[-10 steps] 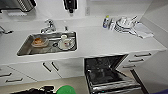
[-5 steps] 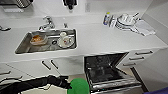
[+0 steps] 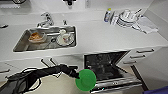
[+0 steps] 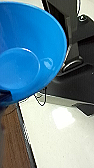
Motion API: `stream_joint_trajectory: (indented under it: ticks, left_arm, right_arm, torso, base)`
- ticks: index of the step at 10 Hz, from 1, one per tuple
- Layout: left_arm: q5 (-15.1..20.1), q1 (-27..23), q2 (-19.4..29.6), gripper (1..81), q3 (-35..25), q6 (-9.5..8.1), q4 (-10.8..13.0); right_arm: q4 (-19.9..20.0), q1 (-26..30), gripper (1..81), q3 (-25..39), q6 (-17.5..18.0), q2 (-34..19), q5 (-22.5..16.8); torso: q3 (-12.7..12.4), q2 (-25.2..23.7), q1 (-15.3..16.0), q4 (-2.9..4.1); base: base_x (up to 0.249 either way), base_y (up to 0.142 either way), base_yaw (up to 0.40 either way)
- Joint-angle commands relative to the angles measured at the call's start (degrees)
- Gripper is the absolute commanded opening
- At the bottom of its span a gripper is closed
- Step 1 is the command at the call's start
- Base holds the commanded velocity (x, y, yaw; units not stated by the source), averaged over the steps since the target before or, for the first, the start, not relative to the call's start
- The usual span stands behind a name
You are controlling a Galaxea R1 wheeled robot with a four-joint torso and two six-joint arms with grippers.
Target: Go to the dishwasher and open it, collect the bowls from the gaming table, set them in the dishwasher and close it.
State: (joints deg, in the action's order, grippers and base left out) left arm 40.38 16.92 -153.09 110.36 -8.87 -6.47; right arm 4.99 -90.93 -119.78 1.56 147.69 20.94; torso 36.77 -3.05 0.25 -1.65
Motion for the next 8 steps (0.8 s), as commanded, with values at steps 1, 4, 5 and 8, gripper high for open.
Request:
stream_joint_trajectory:
  ticks: [1, 4, 5, 8]
  left_arm:
    - [5.42, -10.81, -2.38, 1.0, 4.48, -0.53, -3.36]
    - [5.15, -11.6, -10.4, 1.0, 10.14, -0.53, -3.28]
    - [5.15, -11.86, -13.45, 1.0, 12.49, -0.53, -3.11]
    - [5.15, -13.44, -20.07, 1.0, 16.12, -0.53, -2.93]
  right_arm:
    - [-0.94, -1.58, 1.0, 0.71, -0.07, -1.23, -4.77]
    - [-0.94, -1.23, 1.0, 0.44, -0.06, -0.79, -4.77]
    - [-0.94, -0.97, 1.0, 0.44, -0.07, -0.7, -4.78]
    - [-1.12, -0.97, 1.0, 0.35, 0.02, -0.09, -4.86]
  torso:
    - [0.0, 0.0, 0.0, 0.0]
    - [0.02, 0.0, 0.02, 0.0]
    - [0.02, 0.02, 0.02, 0.0]
    - [0.02, 0.02, 0.02, 0.0]
  base:
    - [0.0, 0.0, 0.0]
    - [0.0, 0.0, 0.0]
    - [0.0, 0.0, 0.0]
    - [0.0, 0.0, 0.0]
